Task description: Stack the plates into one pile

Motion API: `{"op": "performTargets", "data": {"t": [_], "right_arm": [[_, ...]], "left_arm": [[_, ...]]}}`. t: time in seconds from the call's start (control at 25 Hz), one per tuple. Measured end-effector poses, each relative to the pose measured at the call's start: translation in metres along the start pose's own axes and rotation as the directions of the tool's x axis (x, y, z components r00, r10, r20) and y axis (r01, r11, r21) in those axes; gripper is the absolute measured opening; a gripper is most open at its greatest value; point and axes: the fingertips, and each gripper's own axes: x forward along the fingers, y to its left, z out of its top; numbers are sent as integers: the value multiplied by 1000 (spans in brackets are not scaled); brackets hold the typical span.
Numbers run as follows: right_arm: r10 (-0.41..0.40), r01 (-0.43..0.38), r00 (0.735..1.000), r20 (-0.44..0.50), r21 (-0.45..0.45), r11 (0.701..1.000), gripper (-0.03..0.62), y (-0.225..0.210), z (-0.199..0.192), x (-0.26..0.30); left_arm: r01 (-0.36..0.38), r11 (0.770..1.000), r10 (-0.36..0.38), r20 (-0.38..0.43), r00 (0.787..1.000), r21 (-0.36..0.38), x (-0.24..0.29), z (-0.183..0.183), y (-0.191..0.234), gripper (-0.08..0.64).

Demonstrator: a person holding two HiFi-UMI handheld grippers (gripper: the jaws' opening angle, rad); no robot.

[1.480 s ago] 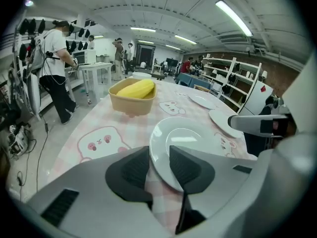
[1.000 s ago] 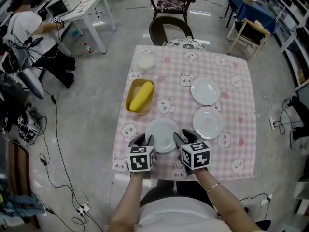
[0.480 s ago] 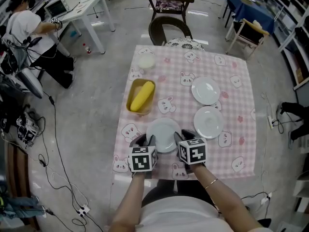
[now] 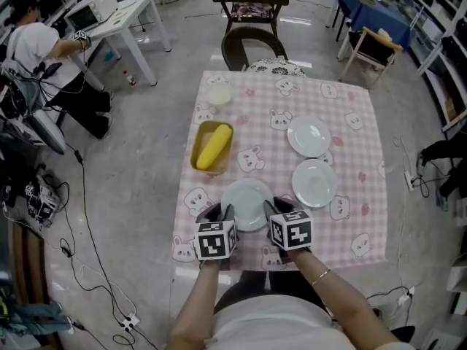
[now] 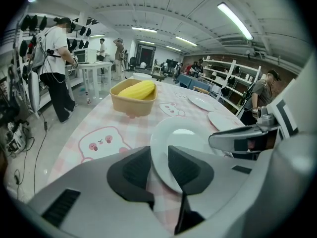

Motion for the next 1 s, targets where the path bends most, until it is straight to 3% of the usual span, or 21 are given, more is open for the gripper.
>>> {"op": "performTargets", "data": {"t": [0.32, 0.6, 1.0], "right_arm": [[-35, 32, 998, 60, 44, 999, 74, -6, 7, -27], [-93, 77, 985, 142, 114, 990, 63, -34, 18, -68], [-233, 180, 947, 222, 233, 956, 58, -103, 23, -123]], "left_arm": [[14, 999, -17, 58, 998, 43, -14, 21, -15, 97], [79, 990, -89, 89, 992, 114, -17, 42, -57, 95], [206, 945, -234, 86, 968, 252, 6, 72, -144, 94]]}}
